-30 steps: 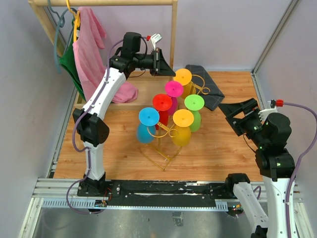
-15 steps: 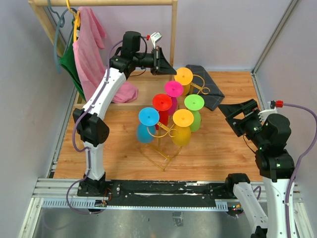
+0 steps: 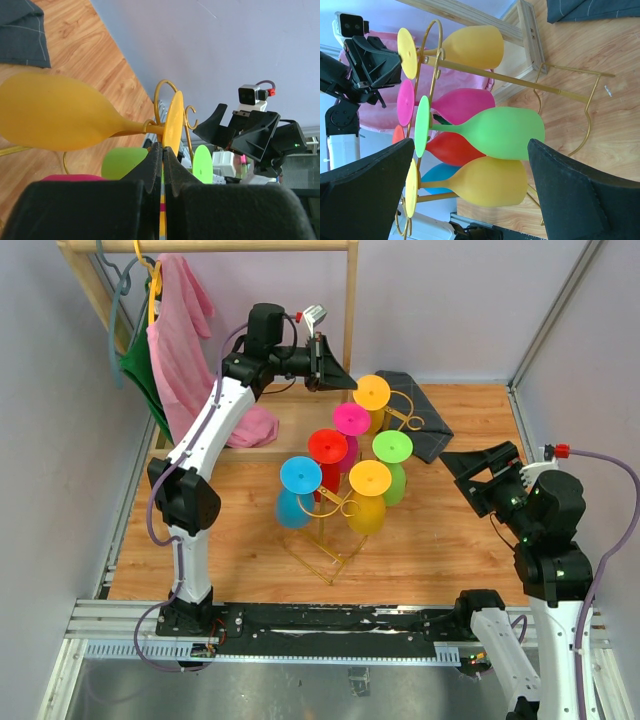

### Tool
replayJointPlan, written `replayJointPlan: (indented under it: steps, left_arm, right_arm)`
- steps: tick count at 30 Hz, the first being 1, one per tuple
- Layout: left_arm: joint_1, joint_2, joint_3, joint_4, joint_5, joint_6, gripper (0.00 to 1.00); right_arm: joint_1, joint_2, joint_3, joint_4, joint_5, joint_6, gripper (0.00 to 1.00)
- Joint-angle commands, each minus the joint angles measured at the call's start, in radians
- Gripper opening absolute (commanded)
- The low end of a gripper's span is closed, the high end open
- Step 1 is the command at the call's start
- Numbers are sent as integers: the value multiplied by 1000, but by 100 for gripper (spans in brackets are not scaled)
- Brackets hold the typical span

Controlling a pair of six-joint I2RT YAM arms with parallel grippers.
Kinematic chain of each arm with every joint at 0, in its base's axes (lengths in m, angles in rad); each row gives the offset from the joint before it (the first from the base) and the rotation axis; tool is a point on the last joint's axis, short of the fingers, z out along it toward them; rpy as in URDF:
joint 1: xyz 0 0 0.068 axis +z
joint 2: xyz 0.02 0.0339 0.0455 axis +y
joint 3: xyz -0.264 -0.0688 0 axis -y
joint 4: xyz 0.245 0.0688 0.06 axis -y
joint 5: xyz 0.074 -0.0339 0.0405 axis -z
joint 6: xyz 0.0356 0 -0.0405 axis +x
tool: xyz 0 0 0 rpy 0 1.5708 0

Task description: Take the wine glass off the wine glass rack

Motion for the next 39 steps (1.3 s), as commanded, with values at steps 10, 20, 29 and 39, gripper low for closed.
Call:
replayJointPlan:
  steps: [10, 20, 29, 39]
  left_arm:
    - [22, -40, -29, 37, -14, -150, 0]
    - [28, -65, -34, 73, -47, -231, 0]
    - [33, -85, -62, 95, -48, -260, 0]
    - [53, -107, -107, 114, -36, -271, 0]
  right_arm:
    - [20, 7, -2, 2, 6, -7, 99]
    - [20, 5, 3, -7, 3, -7, 99]
    - [20, 2, -5, -10, 6, -6, 99]
    - [20, 3, -10, -13, 7, -11, 98]
